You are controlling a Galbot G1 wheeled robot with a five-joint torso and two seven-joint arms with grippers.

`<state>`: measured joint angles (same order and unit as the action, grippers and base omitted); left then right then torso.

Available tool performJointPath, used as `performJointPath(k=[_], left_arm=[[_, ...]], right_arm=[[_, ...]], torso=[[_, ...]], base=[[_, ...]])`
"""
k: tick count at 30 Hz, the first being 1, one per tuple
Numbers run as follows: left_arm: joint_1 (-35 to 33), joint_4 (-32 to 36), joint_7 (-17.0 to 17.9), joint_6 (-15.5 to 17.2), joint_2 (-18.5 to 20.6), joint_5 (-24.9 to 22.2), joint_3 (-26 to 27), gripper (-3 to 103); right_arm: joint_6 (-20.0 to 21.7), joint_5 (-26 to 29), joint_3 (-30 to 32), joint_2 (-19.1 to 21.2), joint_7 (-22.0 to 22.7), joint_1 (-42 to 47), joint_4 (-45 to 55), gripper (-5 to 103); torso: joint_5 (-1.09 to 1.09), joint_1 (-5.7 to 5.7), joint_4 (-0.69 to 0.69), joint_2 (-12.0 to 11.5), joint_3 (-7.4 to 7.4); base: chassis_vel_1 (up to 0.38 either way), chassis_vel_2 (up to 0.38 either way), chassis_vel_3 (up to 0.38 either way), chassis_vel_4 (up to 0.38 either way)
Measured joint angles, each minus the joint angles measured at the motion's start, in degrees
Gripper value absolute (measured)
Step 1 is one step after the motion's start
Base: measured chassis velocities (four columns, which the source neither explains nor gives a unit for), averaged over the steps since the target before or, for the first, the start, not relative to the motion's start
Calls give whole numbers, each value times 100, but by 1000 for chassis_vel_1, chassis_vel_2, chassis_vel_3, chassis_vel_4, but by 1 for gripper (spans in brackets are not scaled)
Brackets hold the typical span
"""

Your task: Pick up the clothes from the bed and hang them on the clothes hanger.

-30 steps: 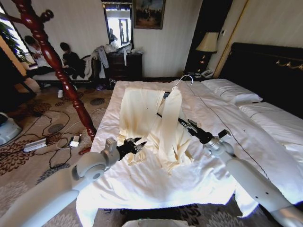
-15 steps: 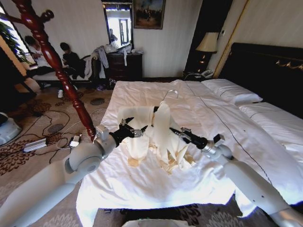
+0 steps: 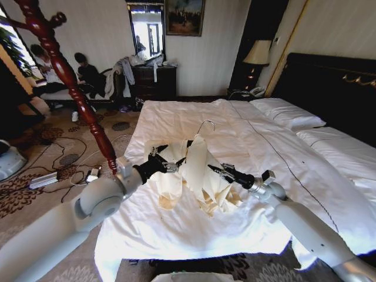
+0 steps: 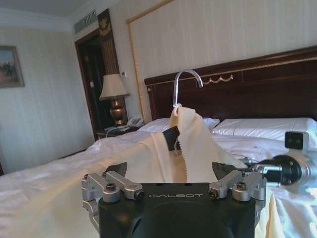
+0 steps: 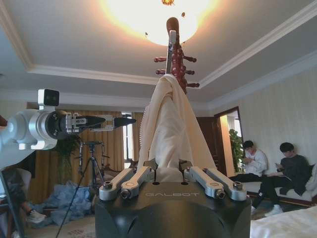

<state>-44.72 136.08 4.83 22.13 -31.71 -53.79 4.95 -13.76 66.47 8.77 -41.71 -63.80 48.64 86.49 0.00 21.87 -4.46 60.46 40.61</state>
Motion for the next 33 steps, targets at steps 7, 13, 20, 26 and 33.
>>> performJointPath(k=[7,13,20,26,33], left_arm=[[266,-197,-35,-52,70,-202,75,97],[328,-415,-79,-99,-42,117,-21,97],[327,-637,-108,-199,-109,188,-12,99],[337,-745,-124,-201,-162,201,-115,97],[508,-835,-128,-175,-274,205,-257,98]], right_arm=[[81,2,46,43,-404,-101,-119,19],[84,-52,42,75,-396,-6,76,19],[84,-131,11,98,-396,92,236,19],[88,-131,-5,147,-374,100,432,19],[90,-110,-25,176,-364,147,602,19]], torso=[[-1,1,-1,0,0],[-1,1,-1,0,0],[0,1,-1,0,0],[-1,1,0,0,0],[-1,1,-1,0,0]], base=[[0,0,0,0],[0,0,0,0],[0,0,0,0],[0,0,0,0],[0,0,0,0]])
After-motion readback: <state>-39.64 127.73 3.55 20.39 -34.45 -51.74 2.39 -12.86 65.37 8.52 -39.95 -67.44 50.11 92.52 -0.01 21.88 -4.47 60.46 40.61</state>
